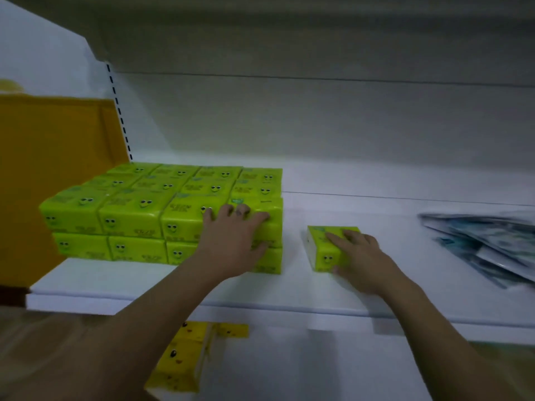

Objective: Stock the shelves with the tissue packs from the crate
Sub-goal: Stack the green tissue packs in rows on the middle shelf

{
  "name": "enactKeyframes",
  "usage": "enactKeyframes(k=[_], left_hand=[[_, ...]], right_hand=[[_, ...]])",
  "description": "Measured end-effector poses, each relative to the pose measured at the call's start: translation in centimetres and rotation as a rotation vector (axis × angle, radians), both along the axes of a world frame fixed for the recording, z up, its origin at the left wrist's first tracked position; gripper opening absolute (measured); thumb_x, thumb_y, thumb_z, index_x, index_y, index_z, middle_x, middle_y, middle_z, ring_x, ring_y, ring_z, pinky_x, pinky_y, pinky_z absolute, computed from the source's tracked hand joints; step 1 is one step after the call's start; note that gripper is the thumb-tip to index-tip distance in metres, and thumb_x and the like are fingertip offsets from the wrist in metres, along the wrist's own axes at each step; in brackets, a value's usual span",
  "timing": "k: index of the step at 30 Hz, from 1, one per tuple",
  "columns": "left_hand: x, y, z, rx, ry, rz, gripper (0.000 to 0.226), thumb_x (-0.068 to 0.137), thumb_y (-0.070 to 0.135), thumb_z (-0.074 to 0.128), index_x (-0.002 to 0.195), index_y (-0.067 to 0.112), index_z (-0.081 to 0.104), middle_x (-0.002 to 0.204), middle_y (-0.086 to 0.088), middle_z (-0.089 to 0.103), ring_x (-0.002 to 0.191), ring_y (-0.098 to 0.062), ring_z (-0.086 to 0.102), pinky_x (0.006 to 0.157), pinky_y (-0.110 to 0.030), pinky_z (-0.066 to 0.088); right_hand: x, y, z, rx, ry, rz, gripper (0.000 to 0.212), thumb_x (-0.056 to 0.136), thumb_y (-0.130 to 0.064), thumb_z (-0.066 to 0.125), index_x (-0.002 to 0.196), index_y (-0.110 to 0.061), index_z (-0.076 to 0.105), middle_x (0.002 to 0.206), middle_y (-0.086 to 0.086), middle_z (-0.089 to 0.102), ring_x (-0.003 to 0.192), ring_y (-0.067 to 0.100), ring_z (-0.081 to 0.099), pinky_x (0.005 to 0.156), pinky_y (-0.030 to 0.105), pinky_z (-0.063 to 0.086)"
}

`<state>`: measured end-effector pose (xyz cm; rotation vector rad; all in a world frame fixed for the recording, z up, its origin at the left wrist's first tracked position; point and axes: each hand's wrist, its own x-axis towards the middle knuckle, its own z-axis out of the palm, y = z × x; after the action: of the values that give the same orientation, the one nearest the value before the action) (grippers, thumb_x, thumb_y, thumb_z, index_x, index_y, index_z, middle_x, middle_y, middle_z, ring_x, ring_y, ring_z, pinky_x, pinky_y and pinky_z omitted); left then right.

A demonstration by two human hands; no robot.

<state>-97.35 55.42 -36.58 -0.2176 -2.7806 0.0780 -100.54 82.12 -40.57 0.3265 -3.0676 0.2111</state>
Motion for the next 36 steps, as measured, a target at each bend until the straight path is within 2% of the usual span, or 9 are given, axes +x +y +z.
enactKeyframes(k=[8, 13, 17, 20, 24, 27, 30, 32, 36], left_hand=[[-1.1, -2.5, 0.4, 0.163, -0.050, -0.064, 0.063, 0.075, 0.069, 0.033, 0.137, 0.056, 0.036, 0.142, 0.017, 0.040, 0.132, -0.017, 0.031, 0.109, -0.046, 0.020], [-1.4, -3.2, 0.4, 0.186, -0.063, -0.109, 0.065, 0.073, 0.067, 0.034, 0.137, 0.058, 0.034, 0.140, 0.022, 0.039, 0.132, -0.014, 0.029, 0.108, -0.044, 0.019], [-1.5, -3.4, 0.7, 0.206, -0.096, -0.136, 0.057, 0.079, 0.065, 0.040, 0.136, 0.060, 0.034, 0.141, 0.024, 0.037, 0.132, -0.011, 0.027, 0.102, -0.040, 0.019], [-1.3, -3.4, 0.9, 0.188, -0.084, -0.157, 0.055, 0.087, 0.056, 0.050, 0.139, 0.057, 0.032, 0.144, 0.022, 0.036, 0.134, -0.013, 0.028, 0.104, -0.042, 0.020], [-0.6, -4.4, 0.3, 0.124, -0.125, -0.193, 0.066, 0.090, 0.054, 0.051, 0.148, 0.051, 0.019, 0.157, 0.019, 0.022, 0.143, -0.013, 0.019, 0.117, -0.049, 0.008], [0.4, -5.0, -0.2, 0.179, -0.065, -0.237, 0.066, 0.091, 0.050, 0.050, 0.149, 0.045, 0.020, 0.161, 0.017, 0.011, 0.148, -0.009, 0.010, 0.119, -0.053, -0.001], [2.3, -6.4, -1.4, 0.313, 0.219, -0.273, 0.060, 0.084, 0.049, 0.043, 0.142, 0.035, 0.043, 0.156, 0.008, 0.032, 0.146, -0.016, 0.025, 0.118, -0.056, 0.008], [4.0, -8.2, -2.8, 0.395, 0.384, -0.237, 0.055, 0.082, 0.043, 0.046, 0.134, 0.028, 0.053, 0.148, 0.005, 0.046, 0.141, -0.020, 0.036, 0.117, -0.054, 0.018], [9.1, -13.5, -6.4, 0.485, 0.454, 0.006, 0.050, 0.082, 0.041, 0.051, 0.131, 0.029, 0.053, 0.142, 0.005, 0.050, 0.137, -0.023, 0.038, 0.113, -0.049, 0.024]], right_hand=[[-11.1, -5.6, 1.1, -0.173, 0.078, -0.088, 0.058, 0.083, -0.027, 0.070, 0.137, -0.025, 0.048, 0.138, 0.009, 0.048, 0.125, 0.033, 0.042, 0.095, 0.039, 0.043], [-14.6, -7.7, 0.8, -0.259, 0.126, -0.121, 0.052, 0.078, -0.023, 0.074, 0.125, -0.021, 0.053, 0.126, 0.011, 0.054, 0.118, 0.033, 0.045, 0.087, 0.039, 0.045], [-15.3, -7.6, 0.7, -0.247, 0.103, -0.130, 0.054, 0.075, -0.024, 0.077, 0.124, -0.023, 0.055, 0.126, 0.012, 0.054, 0.118, 0.034, 0.046, 0.090, 0.039, 0.047], [-14.5, -7.0, 1.6, -0.258, 0.066, -0.133, 0.073, 0.073, -0.031, 0.080, 0.138, -0.030, 0.047, 0.144, 0.011, 0.042, 0.130, 0.034, 0.041, 0.104, 0.043, 0.040], [-9.5, -7.7, 4.6, -0.610, 0.492, -0.158, 0.061, 0.079, -0.018, 0.073, 0.136, -0.017, 0.051, 0.142, 0.010, 0.047, 0.130, 0.030, 0.043, 0.105, 0.036, 0.033], [-3.2, -10.1, 7.1, -0.731, 0.781, -0.015, 0.038, 0.082, -0.015, 0.068, 0.120, -0.015, 0.061, 0.122, 0.003, 0.060, 0.114, 0.020, 0.054, 0.093, 0.024, 0.035], [2.5, -14.3, 8.1, -0.912, 0.921, 0.223, 0.024, 0.082, -0.013, 0.064, 0.106, -0.014, 0.065, 0.102, -0.004, 0.063, 0.094, 0.006, 0.057, 0.087, 0.014, 0.040], [5.3, -17.8, 7.9, -0.980, 0.891, 0.382, 0.018, 0.083, -0.014, 0.063, 0.100, -0.018, 0.063, 0.095, -0.001, 0.064, 0.084, 0.005, 0.060, 0.083, 0.014, 0.044], [8.4, -26.0, 5.2, -1.100, 0.656, 0.658, 0.013, 0.084, -0.014, 0.065, 0.094, -0.022, 0.062, 0.085, -0.003, 0.064, 0.071, -0.001, 0.060, 0.070, 0.011, 0.047]])
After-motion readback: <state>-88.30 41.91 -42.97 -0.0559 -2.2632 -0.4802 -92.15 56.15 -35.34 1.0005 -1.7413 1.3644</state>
